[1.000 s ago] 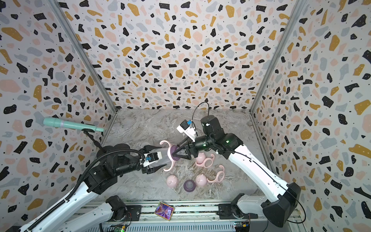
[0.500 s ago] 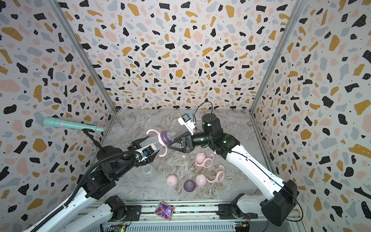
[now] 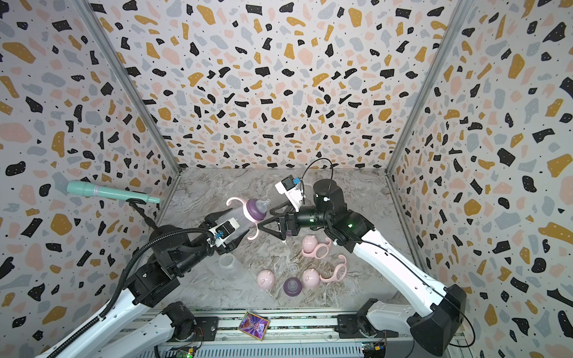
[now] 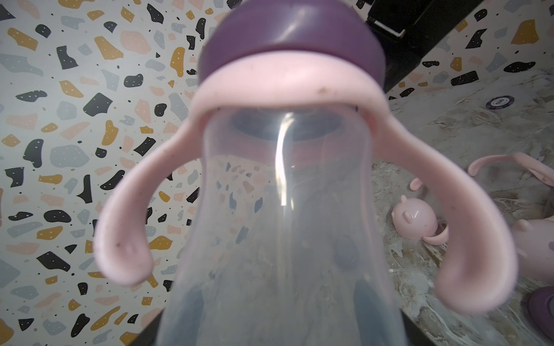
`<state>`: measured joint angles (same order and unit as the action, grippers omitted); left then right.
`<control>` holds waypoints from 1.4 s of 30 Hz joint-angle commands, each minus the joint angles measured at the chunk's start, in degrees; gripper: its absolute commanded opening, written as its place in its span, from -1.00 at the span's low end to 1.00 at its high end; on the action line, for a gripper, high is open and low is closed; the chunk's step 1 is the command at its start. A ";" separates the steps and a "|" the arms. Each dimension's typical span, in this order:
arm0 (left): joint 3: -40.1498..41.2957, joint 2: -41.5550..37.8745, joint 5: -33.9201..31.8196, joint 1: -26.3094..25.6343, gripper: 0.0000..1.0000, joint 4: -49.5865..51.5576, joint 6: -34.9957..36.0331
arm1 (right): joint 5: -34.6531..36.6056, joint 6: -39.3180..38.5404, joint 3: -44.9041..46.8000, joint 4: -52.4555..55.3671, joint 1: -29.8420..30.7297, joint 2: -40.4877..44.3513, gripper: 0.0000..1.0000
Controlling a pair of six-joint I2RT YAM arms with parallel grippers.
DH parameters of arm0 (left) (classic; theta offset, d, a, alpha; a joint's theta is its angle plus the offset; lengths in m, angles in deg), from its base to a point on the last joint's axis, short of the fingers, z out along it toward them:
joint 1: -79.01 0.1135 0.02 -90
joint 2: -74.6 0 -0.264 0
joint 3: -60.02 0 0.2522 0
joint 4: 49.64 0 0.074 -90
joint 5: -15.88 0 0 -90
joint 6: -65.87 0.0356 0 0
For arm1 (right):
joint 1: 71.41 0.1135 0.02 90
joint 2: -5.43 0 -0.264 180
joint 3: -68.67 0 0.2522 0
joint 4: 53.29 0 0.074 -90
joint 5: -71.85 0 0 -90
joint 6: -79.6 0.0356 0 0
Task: Assemble the baby bottles
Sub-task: Place the baby bottle at the center of the board.
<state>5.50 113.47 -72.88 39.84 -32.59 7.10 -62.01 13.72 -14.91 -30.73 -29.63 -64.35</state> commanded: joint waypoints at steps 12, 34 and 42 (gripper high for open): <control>0.12 0.22 2.75 -0.04 -1.00 -5.18 -0.94 | 5.57 3.66 -2.82 -10.15 3.84 -5.12 0.72; 2.22 0.08 2.25 -0.01 -0.24 -7.83 -3.55 | 5.99 1.42 -5.55 -5.77 3.73 -7.58 -0.21; 3.18 -0.71 -0.62 -0.02 0.99 -6.75 -8.50 | 7.58 -7.32 -10.67 9.53 -8.46 -5.33 -0.80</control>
<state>8.63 113.71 -71.09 39.84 -36.24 1.76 -55.89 11.67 -21.51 -28.31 -32.86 -72.28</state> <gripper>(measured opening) 0.996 0.712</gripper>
